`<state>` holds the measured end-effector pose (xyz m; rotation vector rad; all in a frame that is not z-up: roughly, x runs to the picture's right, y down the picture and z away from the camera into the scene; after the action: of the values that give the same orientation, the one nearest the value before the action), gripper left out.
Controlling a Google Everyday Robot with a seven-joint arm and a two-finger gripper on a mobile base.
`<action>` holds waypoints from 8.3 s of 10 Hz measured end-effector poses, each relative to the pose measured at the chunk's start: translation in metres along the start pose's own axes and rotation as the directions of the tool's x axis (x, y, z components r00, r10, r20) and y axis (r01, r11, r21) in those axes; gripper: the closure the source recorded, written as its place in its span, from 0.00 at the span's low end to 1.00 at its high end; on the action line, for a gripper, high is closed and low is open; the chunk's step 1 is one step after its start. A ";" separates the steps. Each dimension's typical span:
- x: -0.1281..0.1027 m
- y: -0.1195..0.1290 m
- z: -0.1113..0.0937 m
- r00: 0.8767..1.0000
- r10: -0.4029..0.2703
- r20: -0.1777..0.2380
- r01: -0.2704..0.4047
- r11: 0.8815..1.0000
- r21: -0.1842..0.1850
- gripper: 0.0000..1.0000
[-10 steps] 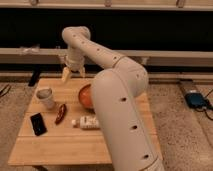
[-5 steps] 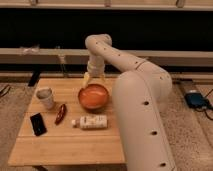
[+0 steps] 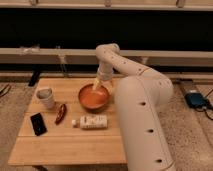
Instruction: Drag the ceramic bowl in a circle
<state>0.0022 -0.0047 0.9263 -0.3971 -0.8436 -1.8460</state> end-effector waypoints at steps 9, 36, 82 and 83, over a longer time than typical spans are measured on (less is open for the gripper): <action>0.002 0.021 0.055 0.998 0.034 0.059 -0.035 0.999 0.011 0.25; -0.016 -0.058 -0.007 0.974 -0.138 0.178 0.146 0.989 -0.036 1.00; 0.022 -0.064 -0.044 0.994 -0.076 -0.078 0.026 0.859 -0.512 1.00; 0.023 -0.054 -0.044 0.995 -0.043 -0.089 -0.010 0.849 -0.529 1.00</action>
<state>-0.0517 -0.0386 0.8889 -0.6380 -0.2521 -2.0842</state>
